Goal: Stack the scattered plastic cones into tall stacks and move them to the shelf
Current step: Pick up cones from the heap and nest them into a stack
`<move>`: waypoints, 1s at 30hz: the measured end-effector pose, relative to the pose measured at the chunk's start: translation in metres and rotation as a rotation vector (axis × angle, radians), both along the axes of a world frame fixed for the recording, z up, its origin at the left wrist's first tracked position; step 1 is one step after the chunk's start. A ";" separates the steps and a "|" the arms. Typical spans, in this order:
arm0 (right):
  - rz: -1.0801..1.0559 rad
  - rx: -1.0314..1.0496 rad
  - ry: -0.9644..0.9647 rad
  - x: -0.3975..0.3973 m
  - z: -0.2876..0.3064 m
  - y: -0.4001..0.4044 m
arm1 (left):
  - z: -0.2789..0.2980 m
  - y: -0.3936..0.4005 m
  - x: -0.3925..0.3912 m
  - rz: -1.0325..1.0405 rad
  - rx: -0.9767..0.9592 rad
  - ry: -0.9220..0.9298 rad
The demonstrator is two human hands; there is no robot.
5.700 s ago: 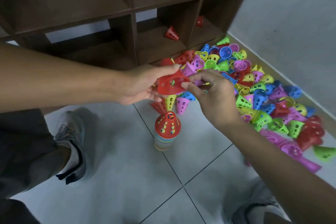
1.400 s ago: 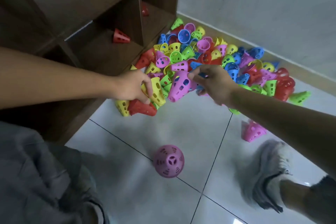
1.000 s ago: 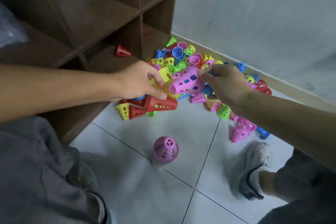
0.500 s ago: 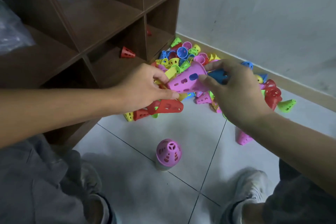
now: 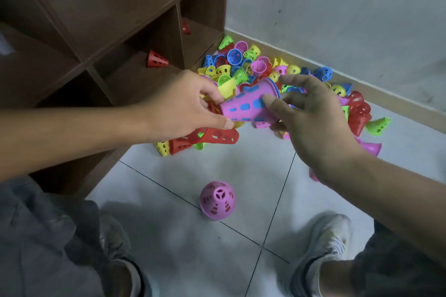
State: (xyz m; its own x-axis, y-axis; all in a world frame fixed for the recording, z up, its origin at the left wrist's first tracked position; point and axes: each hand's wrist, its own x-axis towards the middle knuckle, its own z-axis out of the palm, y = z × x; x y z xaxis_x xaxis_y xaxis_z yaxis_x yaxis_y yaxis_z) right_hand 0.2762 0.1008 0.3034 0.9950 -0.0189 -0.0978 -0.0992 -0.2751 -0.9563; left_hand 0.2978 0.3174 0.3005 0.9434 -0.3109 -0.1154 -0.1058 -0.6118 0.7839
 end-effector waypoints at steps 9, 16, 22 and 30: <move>-0.062 -0.112 -0.037 0.006 -0.007 -0.001 | -0.003 0.014 -0.003 0.022 0.070 -0.005; 0.101 0.144 0.215 -0.007 -0.014 0.009 | -0.020 0.044 -0.007 -0.049 0.376 0.005; 0.289 0.130 0.484 -0.028 -0.038 0.016 | -0.021 0.057 -0.006 -0.063 0.370 0.032; 0.326 -0.077 0.609 -0.038 -0.082 0.021 | -0.028 0.057 -0.001 -0.106 0.361 0.034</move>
